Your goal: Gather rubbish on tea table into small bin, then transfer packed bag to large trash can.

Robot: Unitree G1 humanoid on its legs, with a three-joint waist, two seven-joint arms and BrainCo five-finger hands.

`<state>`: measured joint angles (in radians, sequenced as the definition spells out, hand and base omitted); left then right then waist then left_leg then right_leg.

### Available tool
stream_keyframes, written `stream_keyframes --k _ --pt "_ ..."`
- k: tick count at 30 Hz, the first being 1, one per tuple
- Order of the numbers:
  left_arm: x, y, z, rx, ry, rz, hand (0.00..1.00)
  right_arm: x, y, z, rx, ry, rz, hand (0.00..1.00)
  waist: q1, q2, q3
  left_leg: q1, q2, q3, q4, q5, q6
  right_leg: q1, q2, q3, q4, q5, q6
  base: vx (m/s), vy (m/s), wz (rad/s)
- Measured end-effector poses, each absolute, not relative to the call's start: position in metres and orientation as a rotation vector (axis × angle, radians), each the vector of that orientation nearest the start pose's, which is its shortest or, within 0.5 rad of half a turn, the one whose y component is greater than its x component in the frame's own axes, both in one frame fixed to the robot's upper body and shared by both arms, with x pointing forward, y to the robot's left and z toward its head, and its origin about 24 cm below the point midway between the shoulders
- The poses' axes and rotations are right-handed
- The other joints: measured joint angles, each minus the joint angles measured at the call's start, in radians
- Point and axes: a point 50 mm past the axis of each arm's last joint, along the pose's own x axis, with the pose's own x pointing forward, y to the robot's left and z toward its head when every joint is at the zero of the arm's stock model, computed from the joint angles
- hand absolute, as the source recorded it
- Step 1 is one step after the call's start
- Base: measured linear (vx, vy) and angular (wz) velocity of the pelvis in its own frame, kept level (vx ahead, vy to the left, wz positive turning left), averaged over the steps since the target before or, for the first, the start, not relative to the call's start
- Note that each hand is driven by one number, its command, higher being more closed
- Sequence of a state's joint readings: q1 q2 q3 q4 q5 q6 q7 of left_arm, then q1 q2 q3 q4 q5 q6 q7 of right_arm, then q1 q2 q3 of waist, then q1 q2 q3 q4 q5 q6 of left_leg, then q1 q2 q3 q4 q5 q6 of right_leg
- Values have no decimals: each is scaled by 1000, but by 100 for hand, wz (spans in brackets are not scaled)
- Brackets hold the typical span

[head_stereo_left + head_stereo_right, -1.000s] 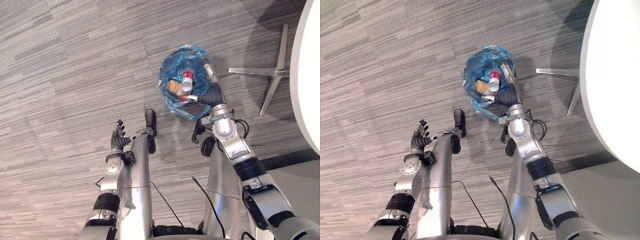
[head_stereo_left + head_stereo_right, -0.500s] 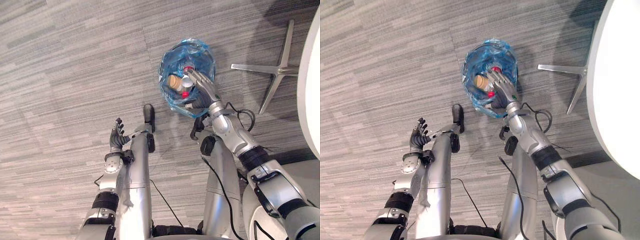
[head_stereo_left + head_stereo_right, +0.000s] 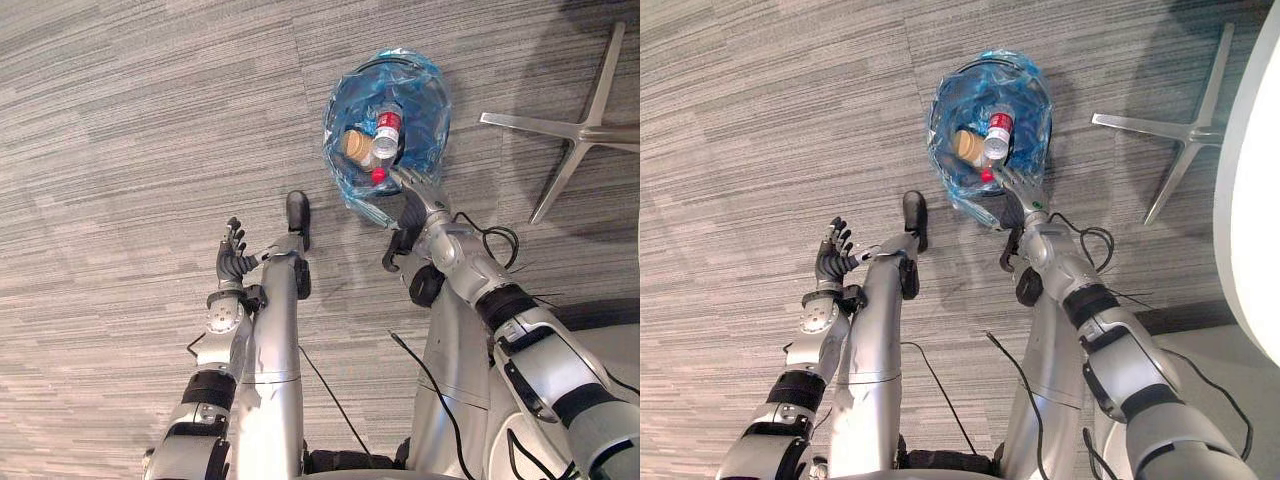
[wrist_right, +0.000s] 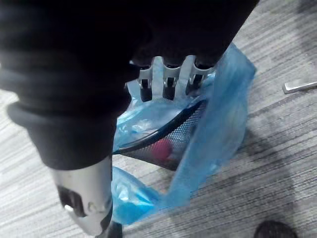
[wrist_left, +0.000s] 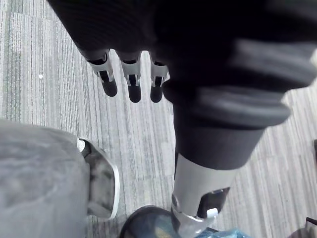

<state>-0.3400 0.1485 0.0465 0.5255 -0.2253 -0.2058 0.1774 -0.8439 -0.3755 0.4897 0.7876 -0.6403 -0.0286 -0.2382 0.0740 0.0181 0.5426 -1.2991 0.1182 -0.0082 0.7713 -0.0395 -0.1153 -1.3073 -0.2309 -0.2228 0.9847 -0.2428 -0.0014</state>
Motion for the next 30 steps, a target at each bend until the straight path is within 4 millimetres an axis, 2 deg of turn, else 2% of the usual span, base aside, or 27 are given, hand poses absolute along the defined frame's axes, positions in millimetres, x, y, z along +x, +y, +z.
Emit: stream_keyframes --k 11,18,24,30 --pt "315 189 38 -85 -14 218 0 387 -133 114 -1292 -238 104 100 0 1 0 0 0 -4 -2 2 -1 0 1 -3 1 -1 -1 0 0 0" --pt "315 189 36 -86 -6 222 0 384 -125 120 -1247 -283 105 100 0 1 -1 7 2 -4 -2 6 -1 5 4 -3 2 -1 -1 -9 5 0" --pt "315 187 35 -92 -1 218 0 375 -113 127 -1143 -352 112 100 -2 1 -2 36 4 -3 -2 6 -1 34 7 -1 0 -1 -1 -10 5 -1" --pt "315 181 32 -107 23 211 0 355 -100 129 -894 -405 112 100 -4 -1 -3 87 11 -2 -3 5 0 88 21 0 -13 -1 -2 -33 15 -6"
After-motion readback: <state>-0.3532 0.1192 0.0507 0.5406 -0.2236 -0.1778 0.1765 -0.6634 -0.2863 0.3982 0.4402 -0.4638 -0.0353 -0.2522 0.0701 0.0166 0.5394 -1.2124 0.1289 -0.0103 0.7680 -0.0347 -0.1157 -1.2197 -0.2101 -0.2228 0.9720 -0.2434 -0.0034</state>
